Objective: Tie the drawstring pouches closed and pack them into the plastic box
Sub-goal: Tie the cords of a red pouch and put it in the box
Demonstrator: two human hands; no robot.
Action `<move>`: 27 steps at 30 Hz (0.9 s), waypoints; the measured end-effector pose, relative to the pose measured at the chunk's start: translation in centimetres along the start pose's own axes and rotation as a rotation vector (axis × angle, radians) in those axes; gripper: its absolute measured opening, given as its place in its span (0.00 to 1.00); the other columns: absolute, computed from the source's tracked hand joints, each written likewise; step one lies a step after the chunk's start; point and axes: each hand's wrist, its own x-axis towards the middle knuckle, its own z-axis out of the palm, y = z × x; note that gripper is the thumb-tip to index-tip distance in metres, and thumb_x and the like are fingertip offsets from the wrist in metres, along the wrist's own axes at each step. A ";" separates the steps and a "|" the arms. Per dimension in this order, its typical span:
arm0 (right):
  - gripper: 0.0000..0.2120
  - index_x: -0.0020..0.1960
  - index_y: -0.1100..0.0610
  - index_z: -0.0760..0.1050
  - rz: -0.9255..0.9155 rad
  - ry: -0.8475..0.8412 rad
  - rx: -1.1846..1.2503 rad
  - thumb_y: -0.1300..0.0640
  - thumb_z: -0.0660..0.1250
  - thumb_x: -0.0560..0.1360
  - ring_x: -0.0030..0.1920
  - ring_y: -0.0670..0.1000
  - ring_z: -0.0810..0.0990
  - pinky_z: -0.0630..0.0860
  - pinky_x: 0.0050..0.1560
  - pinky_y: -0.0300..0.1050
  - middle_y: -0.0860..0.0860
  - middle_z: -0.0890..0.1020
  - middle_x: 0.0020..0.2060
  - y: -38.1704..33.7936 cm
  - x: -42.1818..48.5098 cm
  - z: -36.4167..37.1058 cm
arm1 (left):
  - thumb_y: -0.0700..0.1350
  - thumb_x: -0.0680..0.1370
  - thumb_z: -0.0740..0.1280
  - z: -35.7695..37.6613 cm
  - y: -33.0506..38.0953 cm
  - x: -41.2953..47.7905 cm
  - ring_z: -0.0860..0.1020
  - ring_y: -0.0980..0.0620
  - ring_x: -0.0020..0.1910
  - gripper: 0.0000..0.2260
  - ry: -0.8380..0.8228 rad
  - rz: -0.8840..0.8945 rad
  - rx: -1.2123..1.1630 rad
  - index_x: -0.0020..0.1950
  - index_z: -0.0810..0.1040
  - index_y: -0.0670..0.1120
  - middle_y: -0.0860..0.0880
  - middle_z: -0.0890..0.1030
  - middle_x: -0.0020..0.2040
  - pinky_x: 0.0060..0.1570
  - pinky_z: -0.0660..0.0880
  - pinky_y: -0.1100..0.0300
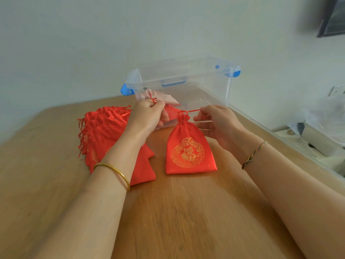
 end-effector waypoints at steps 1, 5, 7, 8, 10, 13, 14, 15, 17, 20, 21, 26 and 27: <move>0.11 0.37 0.58 0.70 0.007 0.010 0.006 0.61 0.58 0.77 0.30 0.49 0.78 0.75 0.30 0.38 0.53 0.76 0.36 0.0 0.0 0.0 | 0.45 0.79 0.57 0.0 -0.1 0.0 0.72 0.55 0.27 0.17 0.009 -0.006 0.021 0.31 0.74 0.44 0.49 0.80 0.33 0.18 0.62 0.73; 0.10 0.37 0.59 0.69 0.014 0.051 -0.011 0.64 0.56 0.77 0.27 0.49 0.78 0.76 0.29 0.39 0.54 0.75 0.36 0.1 0.1 0.0 | 0.45 0.77 0.57 -0.2 -0.7 0.3 0.70 0.59 0.20 0.20 0.028 -0.014 0.083 0.26 0.73 0.44 0.48 0.80 0.30 0.17 0.61 0.71; 0.09 0.38 0.60 0.69 0.000 0.088 -0.070 0.66 0.55 0.77 0.25 0.48 0.78 0.77 0.26 0.39 0.55 0.74 0.35 0.2 0.2 -0.2 | 0.42 0.76 0.57 -0.3 -0.9 0.3 0.69 0.60 0.17 0.19 0.040 -0.027 0.089 0.25 0.72 0.43 0.49 0.79 0.27 0.16 0.59 0.71; 0.08 0.39 0.61 0.69 -0.011 0.110 -0.120 0.67 0.55 0.76 0.25 0.49 0.78 0.76 0.25 0.40 0.55 0.75 0.34 0.2 0.3 -0.3 | 0.40 0.75 0.57 -0.4 -0.9 0.4 0.69 0.60 0.16 0.18 0.048 -0.039 0.076 0.25 0.71 0.43 0.50 0.79 0.24 0.15 0.59 0.72; 0.07 0.41 0.62 0.69 -0.030 0.155 -0.265 0.68 0.55 0.75 0.25 0.50 0.77 0.76 0.26 0.43 0.55 0.75 0.31 0.5 0.6 -0.5 | 0.37 0.74 0.55 -0.3 -0.7 0.3 0.70 0.59 0.17 0.15 0.056 -0.065 0.002 0.27 0.68 0.42 0.50 0.78 0.24 0.16 0.59 0.72; 0.07 0.43 0.63 0.70 -0.052 0.180 -0.485 0.67 0.55 0.75 0.27 0.50 0.75 0.74 0.26 0.41 0.55 0.74 0.31 0.8 0.8 -0.7 | 0.37 0.76 0.55 0.2 0.2 0.2 0.79 0.54 0.31 0.18 0.027 -0.035 -0.198 0.25 0.66 0.44 0.46 0.82 0.36 0.26 0.69 0.67; 0.07 0.43 0.63 0.70 -0.056 0.175 -0.523 0.67 0.55 0.76 0.27 0.49 0.75 0.74 0.23 0.39 0.55 0.74 0.31 0.8 0.9 -0.7 | 0.38 0.77 0.56 0.5 0.5 0.1 0.81 0.52 0.37 0.20 0.004 0.006 -0.301 0.24 0.65 0.45 0.45 0.83 0.41 0.31 0.72 0.65; 0.07 0.44 0.63 0.71 -0.057 0.169 -0.546 0.67 0.55 0.76 0.28 0.49 0.74 0.72 0.21 0.36 0.55 0.74 0.32 0.9 0.9 -0.7 | 0.39 0.78 0.56 0.7 0.7 -0.1 0.82 0.51 0.41 0.21 -0.030 0.033 -0.420 0.24 0.65 0.45 0.45 0.83 0.44 0.34 0.74 0.64; 0.07 0.44 0.63 0.72 -0.057 0.162 -0.558 0.66 0.56 0.76 0.27 0.50 0.74 0.70 0.18 0.34 0.56 0.74 0.33 1.1 1.1 -0.8 | 0.42 0.80 0.56 1.2 0.9 -0.4 0.82 0.51 0.40 0.19 -0.098 0.030 -0.579 0.28 0.65 0.44 0.46 0.83 0.42 0.33 0.75 0.65; 0.07 0.42 0.63 0.72 -0.047 0.159 -0.449 0.65 0.57 0.75 0.24 0.49 0.75 0.70 0.20 0.36 0.55 0.75 0.32 1.2 1.1 -0.9 | 0.44 0.81 0.57 1.5 0.5 -0.7 0.79 0.57 0.31 0.15 -0.176 -0.003 -0.501 0.35 0.72 0.45 0.50 0.80 0.34 0.29 0.71 0.68; 0.06 0.41 0.62 0.72 -0.049 0.147 -0.379 0.64 0.58 0.75 0.22 0.47 0.75 0.70 0.21 0.37 0.54 0.74 0.31 1.1 1.1 -0.8 | 0.44 0.80 0.59 1.5 0.3 -0.7 0.78 0.59 0.29 0.13 -0.211 -0.006 -0.439 0.37 0.74 0.45 0.50 0.79 0.34 0.28 0.70 0.69; 0.06 0.43 0.61 0.74 -0.196 0.059 -0.328 0.60 0.61 0.76 0.25 0.47 0.72 0.68 0.26 0.39 0.52 0.74 0.32 0.4 0.8 -0.3 | 0.41 0.76 0.67 1.7 -0.4 -0.7 0.74 0.61 0.27 0.04 -0.304 0.003 -0.169 0.43 0.79 0.43 0.48 0.79 0.35 0.26 0.69 0.70; 0.06 0.42 0.60 0.75 -0.246 0.049 -0.362 0.60 0.62 0.76 0.26 0.47 0.71 0.67 0.27 0.40 0.52 0.74 0.32 0.3 0.7 -0.1 | 0.42 0.75 0.68 1.8 -0.5 -0.7 0.73 0.60 0.28 0.04 -0.316 0.011 -0.120 0.41 0.80 0.44 0.47 0.79 0.35 0.26 0.69 0.69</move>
